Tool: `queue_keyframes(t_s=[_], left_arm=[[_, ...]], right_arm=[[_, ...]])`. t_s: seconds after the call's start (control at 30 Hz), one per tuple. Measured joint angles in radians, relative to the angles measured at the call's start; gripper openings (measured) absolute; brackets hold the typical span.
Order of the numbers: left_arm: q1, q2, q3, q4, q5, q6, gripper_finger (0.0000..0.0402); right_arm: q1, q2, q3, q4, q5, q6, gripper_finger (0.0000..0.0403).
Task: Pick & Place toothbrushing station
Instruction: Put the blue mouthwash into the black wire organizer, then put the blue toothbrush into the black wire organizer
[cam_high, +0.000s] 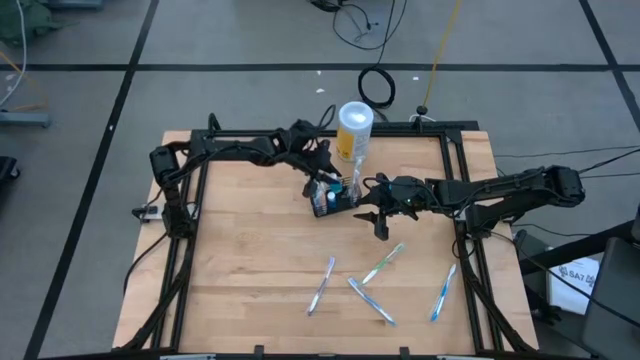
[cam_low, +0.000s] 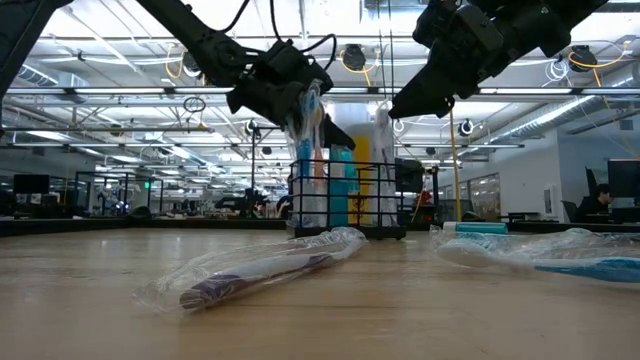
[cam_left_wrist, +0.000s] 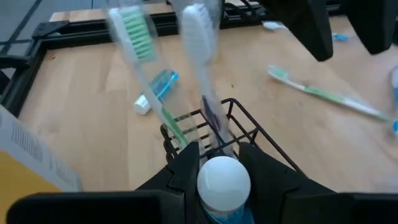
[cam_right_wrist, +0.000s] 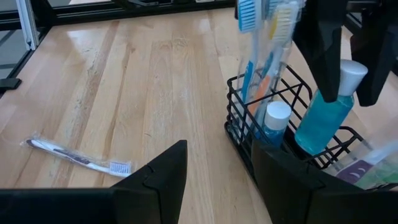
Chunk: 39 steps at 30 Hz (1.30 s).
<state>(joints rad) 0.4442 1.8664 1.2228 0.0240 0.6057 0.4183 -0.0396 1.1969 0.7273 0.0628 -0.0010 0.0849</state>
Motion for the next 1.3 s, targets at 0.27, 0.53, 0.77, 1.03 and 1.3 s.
queue_keyframes(t_s=[0.27,0.53,0.77,1.03,1.3], left_arm=[[-0.001,0.004,-0.002,-0.004,-0.056,0.025,0.0138],[-0.002,0.005,-0.002,-0.003,-0.116,0.024,0.0172],[-0.002,0.005,-0.002,-0.004,-0.116,0.023,0.0174],[-0.002,-0.033,-0.007,-0.022,-0.132,0.008,0.0175],[-0.006,-0.171,-0.006,-0.06,-0.241,-0.044,0.0175]], right_arm=[[0.0,0.0,0.0,0.0,0.0,0.0,0.0172],[0.0,0.0,0.0,0.0,0.0,0.0,0.0171],[0.0,0.0,0.0,0.0,0.0,0.0,0.0171],[0.0,0.0,0.0,0.0,0.0,0.0,0.0172],[0.0,0.0,0.0,0.001,0.002,0.0,0.0171]])
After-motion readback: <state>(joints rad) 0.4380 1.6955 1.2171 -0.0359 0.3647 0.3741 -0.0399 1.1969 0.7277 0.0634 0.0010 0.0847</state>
